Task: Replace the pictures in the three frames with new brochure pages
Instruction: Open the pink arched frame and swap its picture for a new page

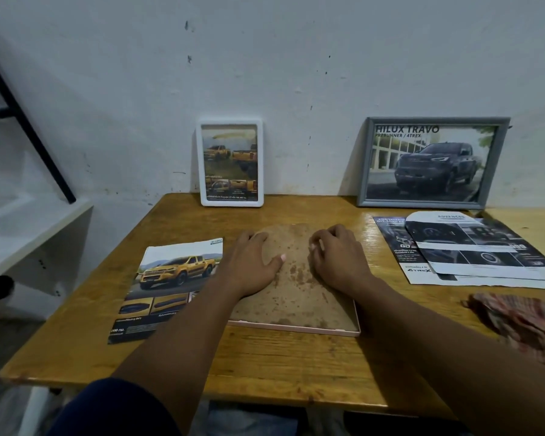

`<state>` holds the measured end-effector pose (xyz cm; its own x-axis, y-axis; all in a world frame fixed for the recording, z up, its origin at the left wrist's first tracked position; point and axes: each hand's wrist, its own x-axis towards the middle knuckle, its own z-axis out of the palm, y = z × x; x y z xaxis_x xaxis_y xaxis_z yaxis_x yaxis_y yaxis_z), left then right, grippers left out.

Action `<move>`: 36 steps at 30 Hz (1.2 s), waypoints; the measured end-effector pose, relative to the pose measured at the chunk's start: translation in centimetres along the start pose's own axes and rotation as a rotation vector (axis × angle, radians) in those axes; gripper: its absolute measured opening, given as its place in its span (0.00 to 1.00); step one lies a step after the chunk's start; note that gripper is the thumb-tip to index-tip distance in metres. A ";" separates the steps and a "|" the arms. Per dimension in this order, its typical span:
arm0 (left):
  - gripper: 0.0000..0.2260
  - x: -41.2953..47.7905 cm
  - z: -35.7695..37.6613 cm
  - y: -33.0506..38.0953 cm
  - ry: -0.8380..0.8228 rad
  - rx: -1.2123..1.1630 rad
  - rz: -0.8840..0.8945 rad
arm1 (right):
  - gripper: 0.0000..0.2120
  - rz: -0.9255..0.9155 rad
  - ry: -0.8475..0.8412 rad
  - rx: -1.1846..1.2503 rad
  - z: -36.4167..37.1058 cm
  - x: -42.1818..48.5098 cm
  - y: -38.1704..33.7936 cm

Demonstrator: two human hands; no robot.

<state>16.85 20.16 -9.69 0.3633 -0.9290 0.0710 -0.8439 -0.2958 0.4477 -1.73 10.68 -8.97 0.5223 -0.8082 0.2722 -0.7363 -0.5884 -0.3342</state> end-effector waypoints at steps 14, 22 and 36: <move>0.31 -0.2 -0.4 0.4 -0.013 0.078 0.067 | 0.20 -0.090 -0.090 -0.178 -1.0 0.6 -0.3; 0.30 0.8 -1.0 1.2 0.003 0.249 0.089 | 0.21 -0.101 -0.170 -0.225 -1.4 1.9 -0.6; 0.37 0.2 -0.4 0.8 -0.140 0.274 0.099 | 0.26 -0.060 -0.256 -0.296 -0.7 2.4 -1.5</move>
<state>16.38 19.79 -8.97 0.2322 -0.9722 -0.0300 -0.9542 -0.2337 0.1866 0.31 9.58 -7.17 0.6308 -0.7750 0.0372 -0.7740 -0.6319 -0.0397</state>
